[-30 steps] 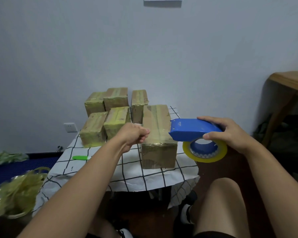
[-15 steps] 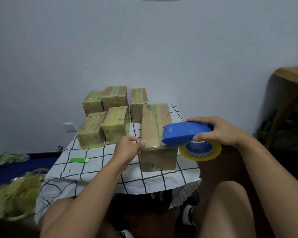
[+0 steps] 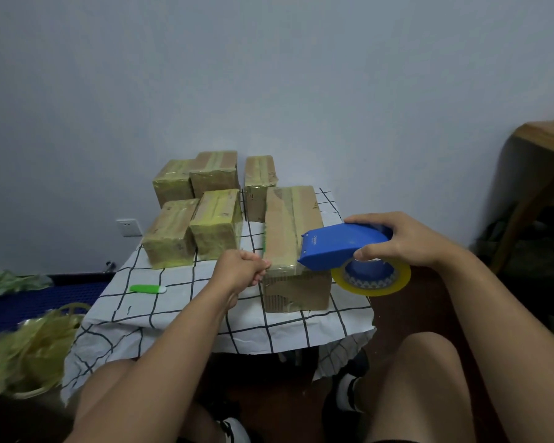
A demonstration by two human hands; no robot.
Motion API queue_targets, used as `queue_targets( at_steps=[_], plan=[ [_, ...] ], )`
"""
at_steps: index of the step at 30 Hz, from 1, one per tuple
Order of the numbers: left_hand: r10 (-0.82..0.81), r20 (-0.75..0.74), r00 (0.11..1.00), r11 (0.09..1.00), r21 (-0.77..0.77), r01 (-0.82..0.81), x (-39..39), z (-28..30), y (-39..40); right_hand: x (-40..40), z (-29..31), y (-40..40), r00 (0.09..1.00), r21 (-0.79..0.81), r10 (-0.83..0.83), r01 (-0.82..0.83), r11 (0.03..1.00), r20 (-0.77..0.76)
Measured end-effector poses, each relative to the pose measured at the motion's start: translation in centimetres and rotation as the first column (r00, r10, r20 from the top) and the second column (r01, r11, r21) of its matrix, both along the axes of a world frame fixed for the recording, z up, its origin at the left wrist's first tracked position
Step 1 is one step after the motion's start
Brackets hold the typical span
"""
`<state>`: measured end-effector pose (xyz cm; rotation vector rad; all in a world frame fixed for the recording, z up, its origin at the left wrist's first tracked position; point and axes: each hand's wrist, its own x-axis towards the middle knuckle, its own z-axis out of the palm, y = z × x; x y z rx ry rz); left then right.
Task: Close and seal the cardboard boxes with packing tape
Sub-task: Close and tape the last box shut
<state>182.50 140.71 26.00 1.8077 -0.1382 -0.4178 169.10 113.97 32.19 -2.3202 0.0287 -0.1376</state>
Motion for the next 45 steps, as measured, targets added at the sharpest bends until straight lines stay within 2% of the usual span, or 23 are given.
queue_targets(
  at_steps=[6,10,12,14,15,16,17,18,19,20,21,23,26,29,34,39,45],
  plan=[
    [-0.009,-0.08,0.997,1.0,0.024,0.011,0.3,0.0,0.4,0.3,-0.4,0.1,1.0,0.02,0.009,-0.009,1.0,-0.01],
    [-0.046,-0.02,0.999,0.985,0.164,0.048,-0.1,0.6,0.4,0.1,-0.5,-0.2,1.0,0.027,0.007,-0.007,1.0,-0.02],
    [-0.074,0.004,0.997,0.98,0.184,0.072,-0.1,0.5,0.5,0.0,-0.7,-0.4,1.0,0.034,0.0,0.001,0.999,-0.022],
    [-0.121,0.126,0.985,0.977,0.193,0.095,-0.1,0.0,0.4,-0.1,-0.8,-0.5,1.0,0.038,-0.009,0.01,0.999,-0.022],
    [-0.156,0.267,0.951,0.968,0.234,0.093,-0.3,-0.5,0.3,-0.2,-0.8,-0.5,1.0,0.042,-0.012,0.013,0.999,-0.021],
    [-0.194,0.44,0.877,0.956,0.287,0.068,-0.6,-1.1,0.2,-0.2,-0.7,-0.5,1.0,0.047,-0.014,0.015,0.999,-0.021],
    [-0.237,0.613,0.754,0.945,0.325,0.033,-0.9,-1.7,0.1,-0.2,-0.7,-0.6,1.0,0.054,-0.014,0.015,0.998,-0.019],
    [-0.296,0.741,0.603,0.933,0.36,0.015,-1.3,-2.3,0.1,-0.3,-0.8,-0.6,1.0,0.065,-0.013,0.014,0.998,-0.018],
    [-0.378,0.806,0.455,0.908,0.418,0.014,-1.5,-3.0,0.1,-0.3,-0.9,-0.7,1.0,0.083,-0.015,0.017,0.996,-0.017],
    [-0.471,0.818,0.329,0.868,0.497,0.005,-1.7,-3.6,0.0,-0.4,-1.1,-0.7,1.0,0.102,-0.02,0.021,0.995,-0.014],
    [-0.55,0.8,0.24,0.821,0.57,-0.017,-1.7,-4.1,-0.1,-0.4,-1.2,-0.8,1.0,0.109,-0.025,0.026,0.994,-0.01],
    [-0.596,0.786,0.168,0.791,0.61,-0.044,-1.3,-4.6,-0.5,-0.5,-1.2,-0.8,0.999,0.09,-0.031,0.032,0.995,-0.008],
    [-0.512,0.85,0.124,0.854,0.519,-0.029,-0.4,-4.5,-0.6,-0.2,-0.8,-0.3,0.999,0.085,-0.039,0.04,0.996,-0.015],
    [-0.522,0.845,0.116,0.847,0.529,-0.044,1.0,-4.4,0.2,0.6,-0.6,0.9,0.999,0.036,-0.039,0.04,0.999,-0.017],
    [-0.568,0.81,0.147,0.812,0.581,-0.065,1.2,-5.2,0.7,1.8,-0.4,2.0,0.999,-0.003,-0.039,0.039,0.999,-0.016],
    [-0.504,0.845,0.178,0.843,0.526,-0.111,-0.6,-4.5,0.1,1.9,-0.3,2.2,0.999,0.004,-0.046,0.046,0.999,-0.016],
    [-0.472,0.852,0.225,0.838,0.513,-0.184,-0.7,-5.0,-0.1,1.1,-0.4,1.3,1.0,-0.004,-0.011,0.011,1.0,-0.021]
  ],
)
